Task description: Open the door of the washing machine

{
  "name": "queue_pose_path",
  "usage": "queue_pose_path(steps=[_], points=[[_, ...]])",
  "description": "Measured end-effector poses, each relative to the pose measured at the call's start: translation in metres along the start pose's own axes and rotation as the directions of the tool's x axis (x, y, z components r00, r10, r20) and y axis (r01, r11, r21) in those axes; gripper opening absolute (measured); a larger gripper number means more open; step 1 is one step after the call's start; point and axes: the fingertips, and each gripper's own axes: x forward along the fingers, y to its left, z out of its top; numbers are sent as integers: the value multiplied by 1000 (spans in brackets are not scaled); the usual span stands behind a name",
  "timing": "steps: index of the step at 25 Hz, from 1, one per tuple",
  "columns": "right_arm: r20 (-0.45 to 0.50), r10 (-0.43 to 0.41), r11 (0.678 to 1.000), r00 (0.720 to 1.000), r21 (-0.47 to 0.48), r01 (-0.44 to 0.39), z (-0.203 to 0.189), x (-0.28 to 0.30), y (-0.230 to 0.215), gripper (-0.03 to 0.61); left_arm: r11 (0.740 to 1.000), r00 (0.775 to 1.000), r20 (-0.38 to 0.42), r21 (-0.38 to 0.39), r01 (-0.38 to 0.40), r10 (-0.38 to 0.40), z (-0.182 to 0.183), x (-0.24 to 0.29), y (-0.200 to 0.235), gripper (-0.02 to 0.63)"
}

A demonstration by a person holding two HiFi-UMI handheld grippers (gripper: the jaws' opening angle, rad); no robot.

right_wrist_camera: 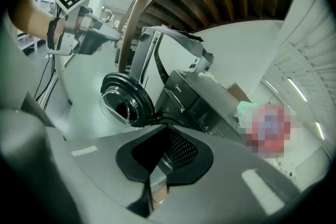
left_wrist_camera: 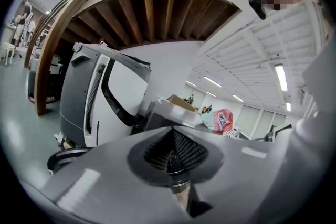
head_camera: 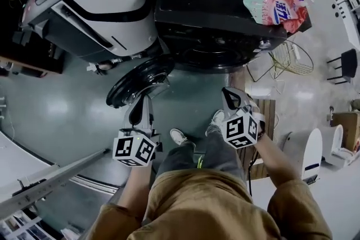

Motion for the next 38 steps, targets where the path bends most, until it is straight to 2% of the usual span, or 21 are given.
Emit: queue_pose_path(steps=[8,15,20,33,38], points=[[56,-142,979,988,156,131,1,-76,-55,5,996,998,19,57,64,-65,29,13,-38,61],[130,-254,952,958,206,225,22,-131,-112,5,993,995,54,91,80,-86,50,19,-62,60],[165,-316,934,934,230,275,26,-166,-146,5,992,994,79,105,65,-74,61,24,-71,61],[172,-408,881,897,333,337,1,-202,-216,5,992,990,136,128,18,-35,88,57,-97,60],[161,-415,872,895,352,341,-5,-198,-228,5,993,990,139,117,9,-26,87,72,-102,60]])
